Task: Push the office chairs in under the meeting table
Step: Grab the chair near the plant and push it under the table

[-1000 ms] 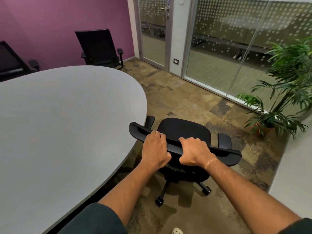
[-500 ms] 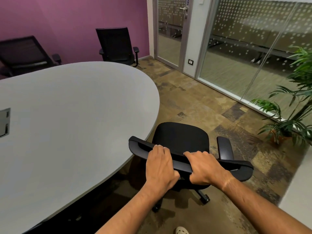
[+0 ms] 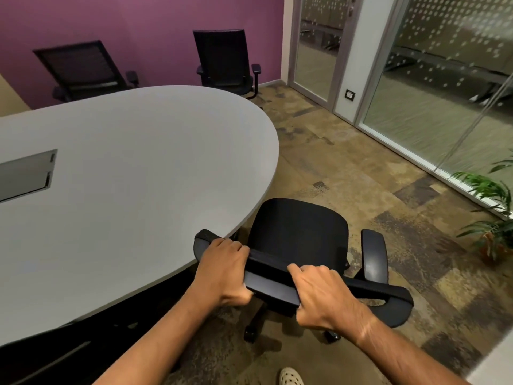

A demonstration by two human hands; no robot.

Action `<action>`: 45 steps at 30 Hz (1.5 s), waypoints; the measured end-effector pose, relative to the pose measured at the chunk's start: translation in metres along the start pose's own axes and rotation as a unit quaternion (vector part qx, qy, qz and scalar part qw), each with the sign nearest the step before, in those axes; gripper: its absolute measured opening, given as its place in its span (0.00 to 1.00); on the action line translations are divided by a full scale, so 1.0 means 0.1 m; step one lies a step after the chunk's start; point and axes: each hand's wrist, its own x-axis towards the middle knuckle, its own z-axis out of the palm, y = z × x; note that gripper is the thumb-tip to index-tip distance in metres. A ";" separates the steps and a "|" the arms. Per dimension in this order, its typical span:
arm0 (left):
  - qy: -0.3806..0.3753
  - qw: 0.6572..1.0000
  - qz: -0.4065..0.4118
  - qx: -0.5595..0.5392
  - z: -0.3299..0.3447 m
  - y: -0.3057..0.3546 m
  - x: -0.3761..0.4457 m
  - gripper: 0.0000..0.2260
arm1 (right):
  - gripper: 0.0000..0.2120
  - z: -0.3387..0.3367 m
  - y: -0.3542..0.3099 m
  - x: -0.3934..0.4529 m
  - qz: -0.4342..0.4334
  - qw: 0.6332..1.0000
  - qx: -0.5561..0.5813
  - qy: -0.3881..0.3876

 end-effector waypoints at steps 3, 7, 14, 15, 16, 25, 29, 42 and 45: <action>0.003 1.000 -0.020 -0.004 0.03 0.18 -0.08 0.19 | 0.23 0.02 0.12 -0.10 -0.007 1.000 -0.005 -0.001; 0.016 0.999 -0.045 -0.011 0.07 0.42 -0.18 0.19 | 0.31 0.04 0.27 -0.19 -0.018 1.000 -0.003 -0.007; 0.015 0.995 -0.100 -0.013 0.11 0.60 -0.44 0.23 | 0.33 0.05 0.26 -0.29 -0.046 0.998 0.017 -0.031; 0.013 0.994 -0.107 -0.013 0.11 0.61 -0.48 0.24 | 0.33 0.05 0.24 -0.30 -0.051 0.998 0.020 -0.035; 0.014 0.993 -0.115 -0.015 0.10 0.63 -0.53 0.24 | 0.33 0.05 0.23 -0.31 -0.056 0.997 0.021 -0.039; -0.069 0.977 -0.202 -0.003 0.05 0.80 -0.86 0.40 | 0.36 0.12 0.18 -0.34 -0.113 0.991 0.026 -0.067; -0.122 0.965 -0.233 0.002 0.04 0.88 -0.95 0.43 | 0.43 0.11 0.20 -0.32 -0.144 0.985 0.030 -0.085; -0.114 0.945 -0.305 0.004 0.12 0.91 -1.15 0.43 | 0.46 0.02 0.13 -0.13 -0.213 0.972 0.015 -0.104; -0.106 0.945 -0.308 0.002 0.14 0.86 -1.17 0.44 | 0.46 0.01 0.09 -0.08 -0.221 0.970 0.015 -0.101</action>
